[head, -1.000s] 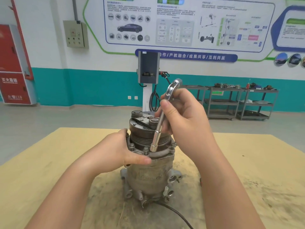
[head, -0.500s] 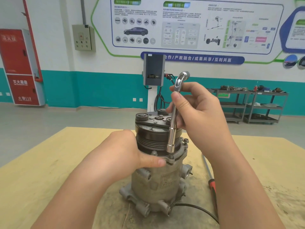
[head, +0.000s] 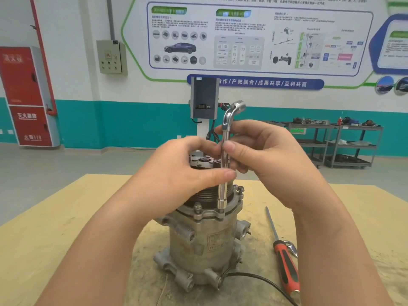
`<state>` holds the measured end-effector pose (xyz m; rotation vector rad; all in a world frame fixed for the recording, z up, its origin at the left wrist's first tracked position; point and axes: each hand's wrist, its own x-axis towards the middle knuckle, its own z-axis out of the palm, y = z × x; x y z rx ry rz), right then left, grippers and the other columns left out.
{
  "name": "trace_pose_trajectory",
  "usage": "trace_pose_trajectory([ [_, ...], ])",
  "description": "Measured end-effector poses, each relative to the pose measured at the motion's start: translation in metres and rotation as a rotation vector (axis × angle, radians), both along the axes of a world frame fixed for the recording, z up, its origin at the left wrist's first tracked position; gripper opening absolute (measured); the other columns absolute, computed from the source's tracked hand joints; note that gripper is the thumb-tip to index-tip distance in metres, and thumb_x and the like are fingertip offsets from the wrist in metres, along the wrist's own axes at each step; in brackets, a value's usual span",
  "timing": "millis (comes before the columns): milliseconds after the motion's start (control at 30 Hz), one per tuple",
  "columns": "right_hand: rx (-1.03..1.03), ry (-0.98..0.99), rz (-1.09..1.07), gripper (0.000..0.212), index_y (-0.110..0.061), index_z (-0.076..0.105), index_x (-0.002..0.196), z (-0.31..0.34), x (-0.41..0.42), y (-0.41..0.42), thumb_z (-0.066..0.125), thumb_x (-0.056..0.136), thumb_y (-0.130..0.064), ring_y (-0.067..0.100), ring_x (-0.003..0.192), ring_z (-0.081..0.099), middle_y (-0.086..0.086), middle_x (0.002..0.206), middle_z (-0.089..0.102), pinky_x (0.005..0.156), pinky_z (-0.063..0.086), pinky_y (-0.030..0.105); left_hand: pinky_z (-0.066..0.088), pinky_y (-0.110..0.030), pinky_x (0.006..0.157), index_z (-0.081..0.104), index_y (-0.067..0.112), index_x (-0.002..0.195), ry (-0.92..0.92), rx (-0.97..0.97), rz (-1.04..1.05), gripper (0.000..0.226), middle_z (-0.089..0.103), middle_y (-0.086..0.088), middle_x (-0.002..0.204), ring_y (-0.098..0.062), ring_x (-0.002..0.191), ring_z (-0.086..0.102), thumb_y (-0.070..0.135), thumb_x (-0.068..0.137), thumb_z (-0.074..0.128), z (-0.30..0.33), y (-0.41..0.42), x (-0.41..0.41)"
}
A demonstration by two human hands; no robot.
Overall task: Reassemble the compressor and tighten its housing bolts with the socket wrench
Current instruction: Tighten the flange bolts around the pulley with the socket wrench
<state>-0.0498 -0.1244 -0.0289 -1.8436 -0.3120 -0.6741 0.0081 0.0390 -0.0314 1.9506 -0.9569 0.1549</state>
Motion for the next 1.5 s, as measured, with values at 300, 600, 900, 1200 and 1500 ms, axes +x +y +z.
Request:
trace_pose_trajectory([
  [300,0.078,-0.045,-0.028,0.014,-0.022,0.076,0.082,-0.013,0.017,0.002,0.077,0.076,-0.033,0.009,0.080,0.071,-0.003,0.080,0.075,0.073,0.055,0.021,0.051,-0.019,0.066,0.076,0.015,0.073,0.106,-0.249,-0.026,0.021,0.075,0.009,0.074,-0.003,0.070,0.070,0.035,0.071,0.083,-0.026,-0.024,0.007],
  [600,0.275,0.046,0.436,0.027,-0.010,0.072,0.105,-0.024,0.020,0.001,0.051,0.091,-0.021,0.018,0.104,0.068,0.006,0.104,0.074,0.086,0.052,0.024,0.042,-0.003,0.081,0.081,0.026,0.089,0.017,-0.264,-0.172,0.012,0.074,0.023,0.084,0.010,0.095,0.063,0.018,0.088,0.071,-0.030,-0.018,0.012],
  [900,0.550,-0.024,0.358,0.016,-0.021,0.067,0.059,-0.024,0.021,0.002,0.081,0.055,-0.015,0.020,0.071,0.071,0.005,0.078,0.071,0.071,0.058,0.030,0.057,-0.028,0.083,0.078,0.022,0.083,0.133,-0.433,-0.167,0.030,0.077,0.005,0.092,-0.011,0.090,0.073,0.041,0.061,0.080,-0.035,-0.022,0.011],
  [1200,0.293,0.041,0.265,0.029,-0.010,0.071,0.096,-0.025,0.023,-0.003,0.067,0.077,-0.032,0.016,0.089,0.068,0.004,0.087,0.073,0.087,0.051,0.030,0.040,-0.002,0.087,0.080,0.020,0.079,0.051,-0.407,-0.139,0.014,0.077,0.008,0.083,0.001,0.085,0.069,0.033,0.075,0.076,-0.034,-0.022,0.011],
  [1500,0.436,0.026,0.312,0.014,-0.010,0.070,0.077,-0.026,0.022,0.000,0.071,0.067,-0.021,0.023,0.098,0.068,0.005,0.099,0.074,0.092,0.053,0.037,0.054,-0.036,0.090,0.078,0.026,0.086,0.076,-0.419,-0.194,0.030,0.076,0.008,0.092,-0.010,0.092,0.072,0.045,0.062,0.078,-0.033,-0.023,0.007],
])
